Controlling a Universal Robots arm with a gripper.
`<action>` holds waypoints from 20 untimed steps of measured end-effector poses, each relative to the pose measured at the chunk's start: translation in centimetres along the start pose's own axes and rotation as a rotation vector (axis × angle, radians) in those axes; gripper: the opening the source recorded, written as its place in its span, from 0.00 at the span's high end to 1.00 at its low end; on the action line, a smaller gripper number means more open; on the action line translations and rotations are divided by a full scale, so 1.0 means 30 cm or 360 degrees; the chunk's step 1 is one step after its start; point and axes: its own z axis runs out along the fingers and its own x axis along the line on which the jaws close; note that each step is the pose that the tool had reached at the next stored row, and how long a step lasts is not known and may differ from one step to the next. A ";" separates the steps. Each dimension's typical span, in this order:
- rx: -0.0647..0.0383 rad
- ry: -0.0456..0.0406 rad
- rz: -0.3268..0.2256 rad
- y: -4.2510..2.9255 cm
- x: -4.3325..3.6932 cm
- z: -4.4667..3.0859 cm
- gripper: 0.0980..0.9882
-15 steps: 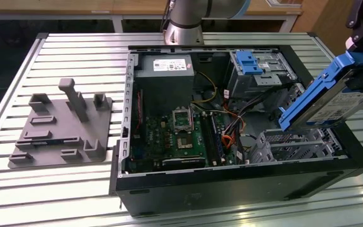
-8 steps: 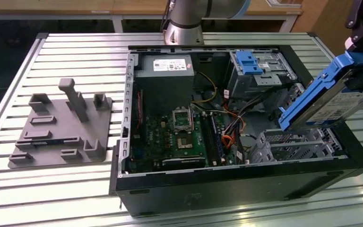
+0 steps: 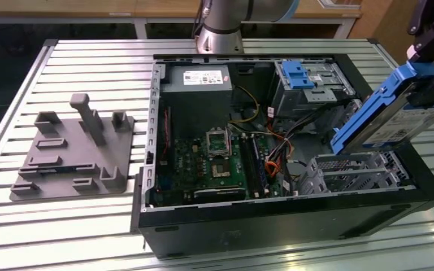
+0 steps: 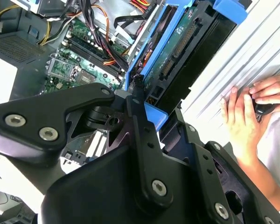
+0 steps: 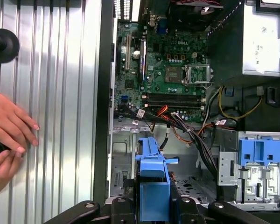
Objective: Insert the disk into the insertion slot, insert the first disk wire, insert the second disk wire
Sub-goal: 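Insert the disk into the insertion slot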
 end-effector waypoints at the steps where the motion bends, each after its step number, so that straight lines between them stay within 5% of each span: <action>1: 0.0000 0.0000 0.0000 0.000 0.000 0.002 0.70; 20: 0.0002 -0.0002 0.0000 0.004 0.002 0.044 0.70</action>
